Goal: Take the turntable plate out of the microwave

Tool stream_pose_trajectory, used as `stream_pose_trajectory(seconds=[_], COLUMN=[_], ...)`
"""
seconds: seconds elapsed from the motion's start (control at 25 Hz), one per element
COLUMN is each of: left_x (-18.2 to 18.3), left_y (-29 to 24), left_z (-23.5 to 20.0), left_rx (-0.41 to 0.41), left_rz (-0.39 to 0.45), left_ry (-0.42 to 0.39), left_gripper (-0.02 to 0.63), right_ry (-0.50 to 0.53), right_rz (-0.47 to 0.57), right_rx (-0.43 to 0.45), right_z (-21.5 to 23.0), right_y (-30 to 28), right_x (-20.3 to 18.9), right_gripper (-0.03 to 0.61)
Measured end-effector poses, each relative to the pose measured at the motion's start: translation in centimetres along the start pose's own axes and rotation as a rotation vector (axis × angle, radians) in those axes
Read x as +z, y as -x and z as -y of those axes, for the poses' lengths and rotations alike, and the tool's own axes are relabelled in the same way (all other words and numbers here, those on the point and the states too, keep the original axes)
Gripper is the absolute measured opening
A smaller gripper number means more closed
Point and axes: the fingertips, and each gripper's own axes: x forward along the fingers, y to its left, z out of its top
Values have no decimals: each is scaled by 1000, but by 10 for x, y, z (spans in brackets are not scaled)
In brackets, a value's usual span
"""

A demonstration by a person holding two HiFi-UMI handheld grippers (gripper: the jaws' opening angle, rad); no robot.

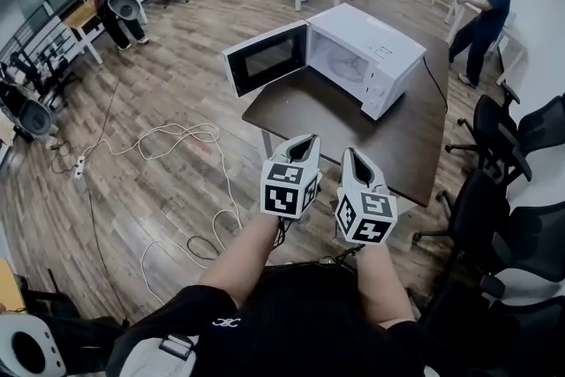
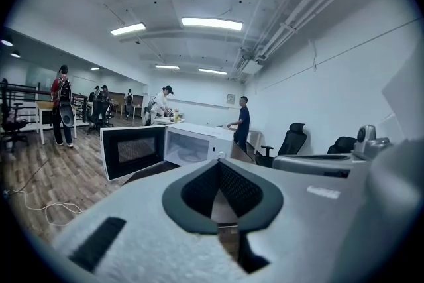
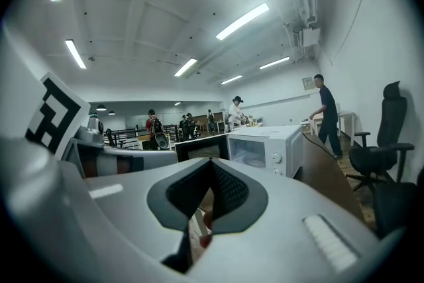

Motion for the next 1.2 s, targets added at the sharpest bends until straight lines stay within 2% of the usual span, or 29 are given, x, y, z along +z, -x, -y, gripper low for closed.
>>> stream_pose_trajectory(seconds=[0.52,0.96,1.2], left_x=[6,36,56], left_y=[-41,-143,-203], left_z=[-33,-61,-71], left_rx=[14,8,7], left_rz=[-11,-27,-35], left_ry=[0,-30,-16], left_gripper=[9,9,9], right_ry=[-7,-30,-13], right_rz=[-9,-11,-10], right_rx=[-4,-13,-14], right_z=[13,69,106], right_y=[-56,-146,-197], right_x=[0,22,45], right_gripper=[8,8,8])
